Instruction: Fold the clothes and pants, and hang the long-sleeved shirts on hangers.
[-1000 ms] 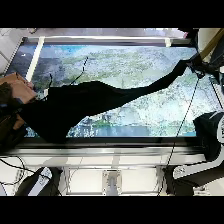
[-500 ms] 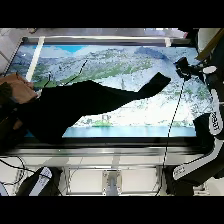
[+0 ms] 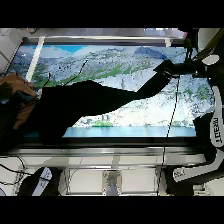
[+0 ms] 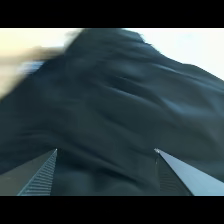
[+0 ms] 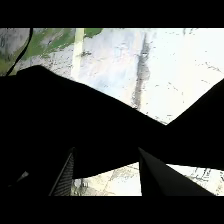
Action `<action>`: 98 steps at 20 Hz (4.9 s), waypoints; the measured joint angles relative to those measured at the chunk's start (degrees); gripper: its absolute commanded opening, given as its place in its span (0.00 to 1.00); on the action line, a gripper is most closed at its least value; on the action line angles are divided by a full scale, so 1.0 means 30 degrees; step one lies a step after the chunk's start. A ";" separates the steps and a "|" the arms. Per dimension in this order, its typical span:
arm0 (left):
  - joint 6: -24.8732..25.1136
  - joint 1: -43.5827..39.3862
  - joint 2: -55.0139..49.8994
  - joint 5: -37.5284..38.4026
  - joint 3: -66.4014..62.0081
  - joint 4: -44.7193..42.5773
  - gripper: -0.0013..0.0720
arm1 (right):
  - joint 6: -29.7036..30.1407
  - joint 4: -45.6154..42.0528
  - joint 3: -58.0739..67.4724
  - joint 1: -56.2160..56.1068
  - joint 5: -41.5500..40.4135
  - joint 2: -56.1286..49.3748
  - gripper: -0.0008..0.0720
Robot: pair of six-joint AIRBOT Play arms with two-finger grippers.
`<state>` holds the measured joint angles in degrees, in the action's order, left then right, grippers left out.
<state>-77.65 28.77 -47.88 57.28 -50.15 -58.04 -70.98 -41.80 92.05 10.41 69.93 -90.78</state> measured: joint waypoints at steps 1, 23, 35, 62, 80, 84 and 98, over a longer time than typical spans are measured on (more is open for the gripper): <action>0.0925 -0.0794 0.0197 0.0503 -0.0015 0.0590 0.95 | 0.0146 -0.0015 0.0000 -0.0146 0.0386 0.0393 0.60; -0.0976 -1.4695 -1.0768 -0.5413 -0.0102 0.4175 1.00 | 0.1013 -0.0153 0.0000 -0.0510 0.5690 0.1763 0.60; -0.7410 -1.5074 -0.5887 -0.8225 0.4007 0.5661 0.99 | 0.1209 -0.0153 0.0000 -0.0510 0.5836 0.1763 0.60; -1.4863 -1.5322 -1.1519 -1.8914 -0.1362 -0.1676 0.95 | 0.1574 -0.0189 0.0000 -0.1792 0.4692 0.1763 0.60; -0.7949 -1.2480 -0.1275 -0.5297 -0.1829 -1.1264 0.82 | 0.3366 0.6819 -0.6084 -0.8408 -0.2914 -0.1005 0.77; -0.8466 -1.0783 -0.0481 -0.4874 -0.1829 -1.1497 0.82 | 0.3905 1.1460 -0.5413 -1.0958 -0.4962 -0.4554 0.77; -0.8684 -0.9952 -0.0233 -0.3366 -0.1792 -1.1577 0.82 | -0.3854 0.8677 0.0284 -1.4804 -0.7373 -0.9938 0.67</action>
<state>-103.70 -1.08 -48.58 47.18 -55.53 -92.77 -82.54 -15.77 92.90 -34.00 47.81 -120.60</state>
